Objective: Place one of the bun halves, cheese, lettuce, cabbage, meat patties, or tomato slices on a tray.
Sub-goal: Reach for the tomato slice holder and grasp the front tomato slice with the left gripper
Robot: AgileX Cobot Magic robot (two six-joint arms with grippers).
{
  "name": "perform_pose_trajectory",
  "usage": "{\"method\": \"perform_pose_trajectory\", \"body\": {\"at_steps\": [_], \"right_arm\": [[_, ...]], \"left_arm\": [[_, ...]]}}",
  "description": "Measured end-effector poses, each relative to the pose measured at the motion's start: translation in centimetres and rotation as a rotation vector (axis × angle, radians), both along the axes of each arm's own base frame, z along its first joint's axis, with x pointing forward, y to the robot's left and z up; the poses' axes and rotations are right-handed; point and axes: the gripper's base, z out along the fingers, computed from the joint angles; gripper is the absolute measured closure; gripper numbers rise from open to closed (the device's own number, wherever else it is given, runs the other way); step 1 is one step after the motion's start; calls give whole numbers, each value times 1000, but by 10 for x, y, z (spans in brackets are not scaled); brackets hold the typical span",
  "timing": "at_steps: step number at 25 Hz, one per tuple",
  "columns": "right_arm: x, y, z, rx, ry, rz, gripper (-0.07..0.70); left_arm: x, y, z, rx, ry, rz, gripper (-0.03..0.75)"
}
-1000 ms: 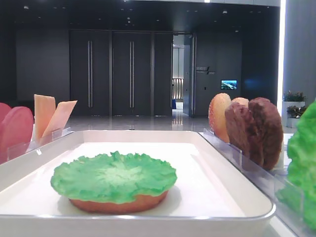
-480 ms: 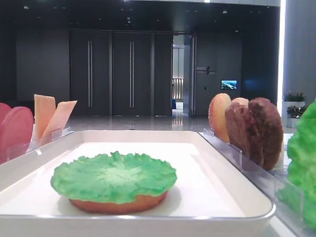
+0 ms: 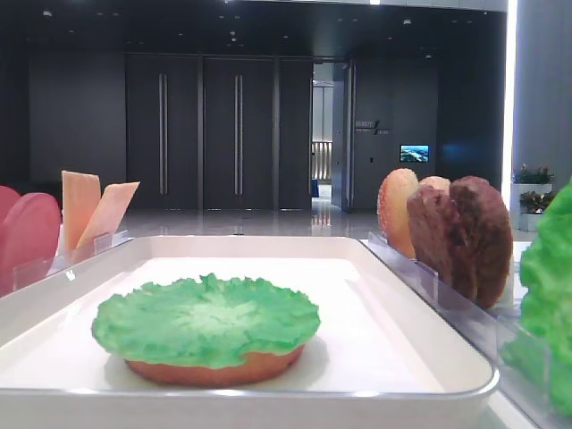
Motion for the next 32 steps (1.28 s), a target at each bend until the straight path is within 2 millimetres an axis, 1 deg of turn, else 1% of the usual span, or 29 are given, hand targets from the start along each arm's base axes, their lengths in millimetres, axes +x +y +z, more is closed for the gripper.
{"method": "perform_pose_trajectory", "body": {"at_steps": [5, 9, 13, 18, 21, 26, 30, 32], "right_arm": [[0, 0, 0, 0, 0, 0, 45], [0, 0, 0, 0, 0, 0, 45], [0, 0, 0, 0, 0, 0, 45], [0, 0, 0, 0, 0, 0, 45], [0, 0, 0, 0, 0, 0, 45], [0, 0, 0, 0, 0, 0, 45], [0, 0, 0, 0, 0, 0, 45], [0, 0, 0, 0, 0, 0, 45]], "left_arm": [[33, -3, 16, -28, 93, -6, 181], [61, -4, 22, -46, 167, -10, 181], [89, -7, 19, -55, 257, -45, 181], [127, -8, 6, -59, 383, -55, 181], [149, -8, 1, -60, 431, -55, 181], [187, -8, 3, -61, 450, -54, 181], [213, -9, -1, -61, 471, -53, 181], [227, -9, -8, -62, 480, -53, 181]]}}
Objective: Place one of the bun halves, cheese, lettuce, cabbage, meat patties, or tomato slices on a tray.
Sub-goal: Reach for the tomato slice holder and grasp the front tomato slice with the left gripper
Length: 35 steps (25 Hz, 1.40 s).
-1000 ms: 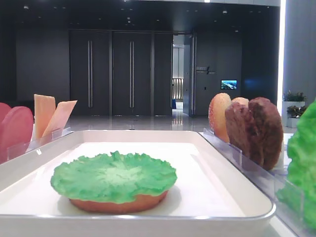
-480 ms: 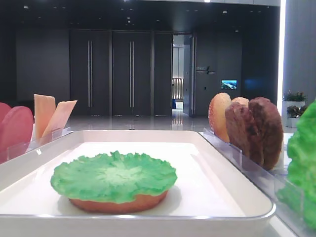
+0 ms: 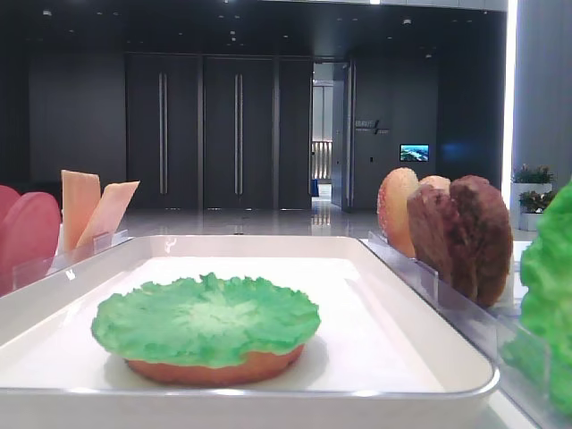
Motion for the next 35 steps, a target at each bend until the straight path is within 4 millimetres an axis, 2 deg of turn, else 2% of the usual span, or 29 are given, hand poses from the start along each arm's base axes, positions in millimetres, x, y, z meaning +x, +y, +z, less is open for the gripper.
{"method": "perform_pose_trajectory", "body": {"at_steps": [7, 12, 17, 23, 29, 35], "right_arm": [[0, 0, 0, 0, 0, 0, 45], [0, 0, 0, 0, 0, 0, 45], [0, 0, 0, 0, 0, 0, 45], [0, 0, 0, 0, 0, 0, 45], [0, 0, 0, 0, 0, 0, 45], [0, 0, 0, 0, 0, 0, 45]], "left_arm": [[36, 0, -10, -8, 0, 41, 181], [41, -1, -12, -3, -3, 67, 181], [43, -11, -12, 7, -26, 70, 181], [43, -45, -14, -5, -38, 54, 181], [39, -88, -25, -4, -15, 22, 181], [32, -123, -34, -6, -2, 7, 181]]}}
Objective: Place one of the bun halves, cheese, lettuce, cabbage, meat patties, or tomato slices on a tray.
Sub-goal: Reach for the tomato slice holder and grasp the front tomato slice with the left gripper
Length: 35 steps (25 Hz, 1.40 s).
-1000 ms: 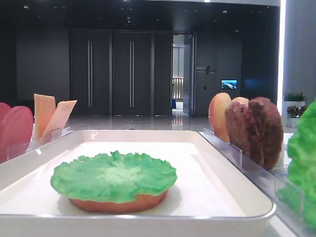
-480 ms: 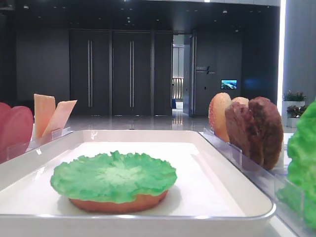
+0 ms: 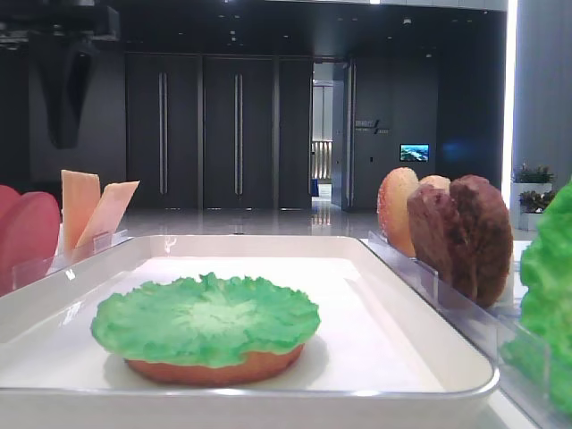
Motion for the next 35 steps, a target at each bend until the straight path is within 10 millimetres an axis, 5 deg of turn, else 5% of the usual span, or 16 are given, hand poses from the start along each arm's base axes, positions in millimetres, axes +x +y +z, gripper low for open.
{"method": "perform_pose_trajectory", "body": {"at_steps": [8, 35], "right_arm": [[0, 0, 0, 0, 0, 0, 45], [0, 0, 0, 0, 0, 0, 45]], "left_arm": [[4, -20, -2, -17, -21, -17, 181], [23, -21, -48, 106, 46, -41, 181]]}}
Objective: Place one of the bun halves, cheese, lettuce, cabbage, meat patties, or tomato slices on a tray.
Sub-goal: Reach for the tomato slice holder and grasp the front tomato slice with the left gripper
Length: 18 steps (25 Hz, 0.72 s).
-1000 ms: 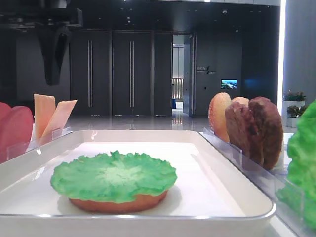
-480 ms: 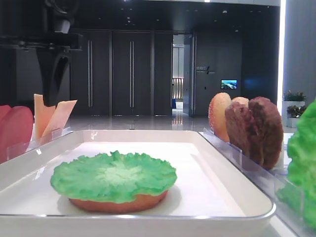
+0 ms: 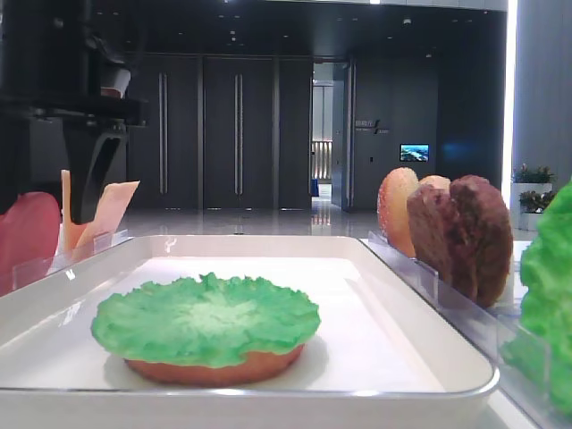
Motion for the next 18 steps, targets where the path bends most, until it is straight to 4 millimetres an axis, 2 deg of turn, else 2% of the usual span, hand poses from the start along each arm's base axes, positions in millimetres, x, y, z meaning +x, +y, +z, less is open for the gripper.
{"method": "perform_pose_trajectory", "body": {"at_steps": [5, 8, 11, 18], "right_arm": [[0, 0, 0, 0, 0, 0, 45], [0, 0, 0, 0, 0, 0, 45], [0, 0, 0, 0, 0, 0, 45], [0, 0, 0, 0, 0, 0, 45]], "left_arm": [[4, 0, -5, 20, 0, -9, 183], [4, 0, -6, 25, 1, -10, 223], [5, 1, -6, 35, -4, -13, 321], [5, 2, -6, 45, -6, -32, 604]]}}
